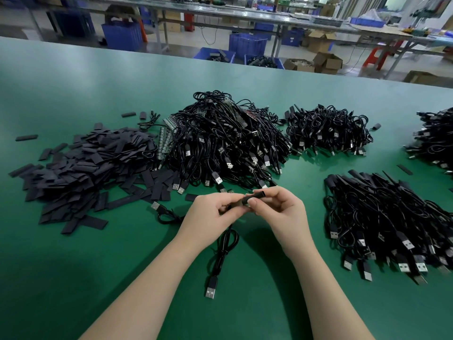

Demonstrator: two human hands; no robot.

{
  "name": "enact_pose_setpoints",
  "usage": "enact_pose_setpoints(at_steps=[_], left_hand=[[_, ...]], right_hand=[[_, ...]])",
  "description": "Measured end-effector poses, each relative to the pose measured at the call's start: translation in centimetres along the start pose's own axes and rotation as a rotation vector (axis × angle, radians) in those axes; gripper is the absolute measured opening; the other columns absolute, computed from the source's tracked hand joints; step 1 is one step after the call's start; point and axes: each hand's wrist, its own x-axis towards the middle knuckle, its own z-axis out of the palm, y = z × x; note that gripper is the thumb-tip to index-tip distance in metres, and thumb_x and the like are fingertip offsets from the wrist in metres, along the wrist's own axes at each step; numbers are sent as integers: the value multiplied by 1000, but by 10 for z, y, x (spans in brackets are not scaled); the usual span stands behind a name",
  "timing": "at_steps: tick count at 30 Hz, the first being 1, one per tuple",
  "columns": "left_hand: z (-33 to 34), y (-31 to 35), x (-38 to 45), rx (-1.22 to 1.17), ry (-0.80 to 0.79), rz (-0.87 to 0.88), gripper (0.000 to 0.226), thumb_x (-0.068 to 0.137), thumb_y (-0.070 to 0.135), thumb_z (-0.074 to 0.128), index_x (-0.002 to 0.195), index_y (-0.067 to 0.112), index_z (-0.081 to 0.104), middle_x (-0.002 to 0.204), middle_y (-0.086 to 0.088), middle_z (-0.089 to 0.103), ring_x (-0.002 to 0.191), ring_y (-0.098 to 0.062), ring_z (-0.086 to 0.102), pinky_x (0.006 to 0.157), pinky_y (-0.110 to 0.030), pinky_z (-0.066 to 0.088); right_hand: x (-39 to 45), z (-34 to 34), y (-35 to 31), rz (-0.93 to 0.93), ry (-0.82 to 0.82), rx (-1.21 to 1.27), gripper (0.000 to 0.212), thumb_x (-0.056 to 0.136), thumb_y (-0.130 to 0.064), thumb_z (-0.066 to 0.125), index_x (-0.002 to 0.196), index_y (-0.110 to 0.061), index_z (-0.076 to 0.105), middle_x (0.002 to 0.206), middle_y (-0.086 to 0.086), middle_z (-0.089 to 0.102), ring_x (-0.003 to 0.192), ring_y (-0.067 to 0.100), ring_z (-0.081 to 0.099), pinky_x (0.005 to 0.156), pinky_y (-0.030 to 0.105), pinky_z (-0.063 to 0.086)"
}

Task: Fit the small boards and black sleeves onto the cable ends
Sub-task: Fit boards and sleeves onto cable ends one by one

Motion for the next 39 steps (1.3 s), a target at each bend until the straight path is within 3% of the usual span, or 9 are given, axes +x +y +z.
enact_pose_setpoints(at_steps=[2,5,8,13,19,28,39], left_hand=[[-1,1,-1,16,32,-13,27,78,60,59,104,65,61,81,24,69,68,1,62,69,-39,57],[-2,-1,-1,-13,61,-55,30,74,60,61,103,55,65,88,27,70,84,3,67,78,-36,58],[-3,0,0,-11,66,-38,24,77,59,60,100,53,67,87,26,70,82,1,67,76,-39,58],[-3,1,-1,-6,56,3,23,76,55,64,96,66,63,88,26,70,82,-3,68,77,-39,58],[-1,-4,-1,-26,78,-95,46,70,63,65,115,58,57,92,29,70,95,4,65,88,-34,55],[-1,-1,-1,1,81,-80,36,69,62,64,104,52,66,92,27,70,91,1,66,82,-35,57],[-3,1,-1,-88,43,-75,31,75,35,76,106,39,72,93,19,74,96,4,67,88,-33,56]], right_hand=[[0,-1,0,7,-11,16,28,82,-4,77,80,-32,75,80,-2,76,74,7,72,69,16,53],[-1,-1,2,14,-27,38,27,84,-5,75,83,-32,75,81,0,77,75,9,72,70,16,53],[-1,-1,2,32,-49,44,23,83,-9,75,84,-32,74,81,1,76,76,12,72,69,17,53],[0,-2,4,38,-63,12,22,84,-10,76,84,-32,74,77,-3,75,72,7,70,67,15,52],[0,-2,7,58,-42,11,18,86,-12,76,84,-30,74,77,2,76,74,10,72,69,15,51],[1,-3,10,66,-37,23,12,85,-11,77,85,-22,75,76,-1,75,76,10,71,72,18,52],[1,1,13,68,-46,23,14,85,-11,77,84,-25,75,78,1,74,78,14,70,75,22,55]])
